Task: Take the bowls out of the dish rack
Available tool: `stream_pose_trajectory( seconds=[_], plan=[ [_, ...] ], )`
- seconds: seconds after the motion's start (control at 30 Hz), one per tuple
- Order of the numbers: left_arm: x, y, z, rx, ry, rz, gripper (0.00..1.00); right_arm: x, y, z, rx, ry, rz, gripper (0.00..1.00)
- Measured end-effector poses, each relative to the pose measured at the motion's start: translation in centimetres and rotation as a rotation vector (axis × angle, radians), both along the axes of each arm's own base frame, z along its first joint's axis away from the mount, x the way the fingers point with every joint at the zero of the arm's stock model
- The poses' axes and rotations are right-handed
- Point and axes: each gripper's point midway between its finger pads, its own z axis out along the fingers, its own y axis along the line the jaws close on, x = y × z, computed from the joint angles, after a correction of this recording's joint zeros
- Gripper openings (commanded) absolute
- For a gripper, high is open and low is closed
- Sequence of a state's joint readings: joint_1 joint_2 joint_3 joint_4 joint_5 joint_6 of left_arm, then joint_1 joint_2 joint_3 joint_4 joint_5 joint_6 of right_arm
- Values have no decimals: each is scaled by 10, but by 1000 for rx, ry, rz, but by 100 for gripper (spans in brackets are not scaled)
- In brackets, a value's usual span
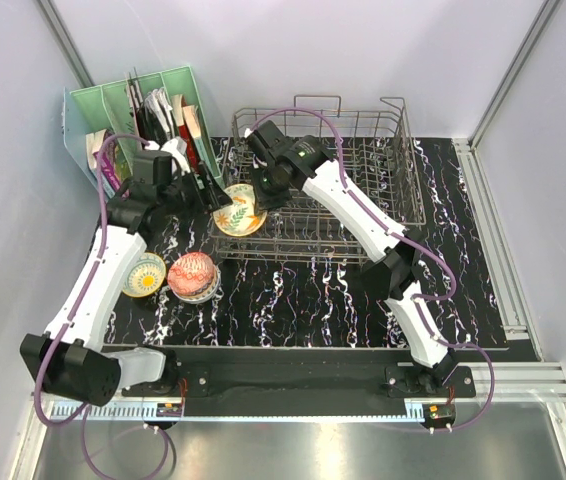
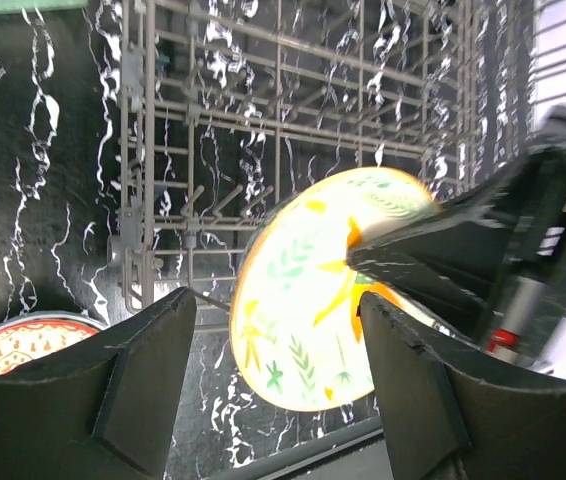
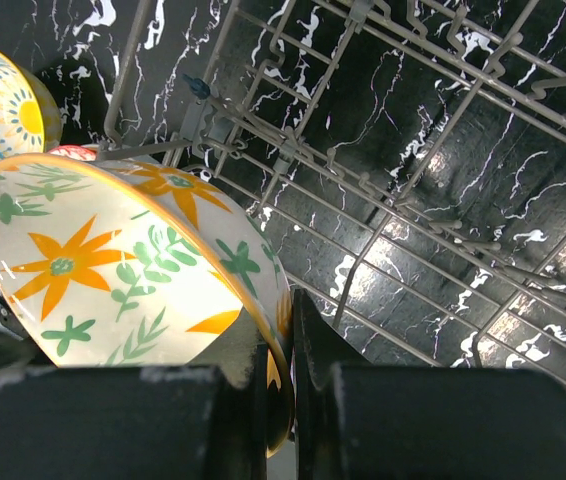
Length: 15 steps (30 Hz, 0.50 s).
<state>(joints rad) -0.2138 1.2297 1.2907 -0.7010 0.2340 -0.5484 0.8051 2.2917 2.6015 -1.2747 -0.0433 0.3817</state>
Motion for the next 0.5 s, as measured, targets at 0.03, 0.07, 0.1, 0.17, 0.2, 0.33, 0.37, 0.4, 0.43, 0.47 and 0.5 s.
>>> stream_pose_trajectory(
  seconds=[0.03,0.07,0.1,0.17,0.2,0.33,0.37,0.4,0.43,0.47,0.5],
  plan=[
    [0,-1,-4,3,9,-5,70,0,0,1,2,-2,0,0],
    [0,-2,-9,8,24,-10,69,1,0,3,6,-6,0,0],
    [0,-3,-13,13,34,-14,68,1,1,4,8,-9,0,0],
    [0,-4,-20,21,48,-19,63,2,1,7,16,-16,0,0],
    [0,-3,-23,26,55,-21,56,2,2,8,18,-18,-1,0],
    [2,-4,-32,37,73,-27,35,2,2,10,22,-22,0,0],
    [1,-4,-34,35,77,-26,32,2,2,10,23,-23,0,0],
    [1,-4,-36,38,76,-28,28,2,2,10,23,-23,0,0],
    [2,-4,-36,36,74,-29,26,2,2,10,23,-23,0,0],
    [2,-5,-36,34,72,-30,24,2,2,10,23,-23,0,0],
    [3,-5,-36,33,68,-31,23,2,2,10,23,-23,0,0]
  ],
)
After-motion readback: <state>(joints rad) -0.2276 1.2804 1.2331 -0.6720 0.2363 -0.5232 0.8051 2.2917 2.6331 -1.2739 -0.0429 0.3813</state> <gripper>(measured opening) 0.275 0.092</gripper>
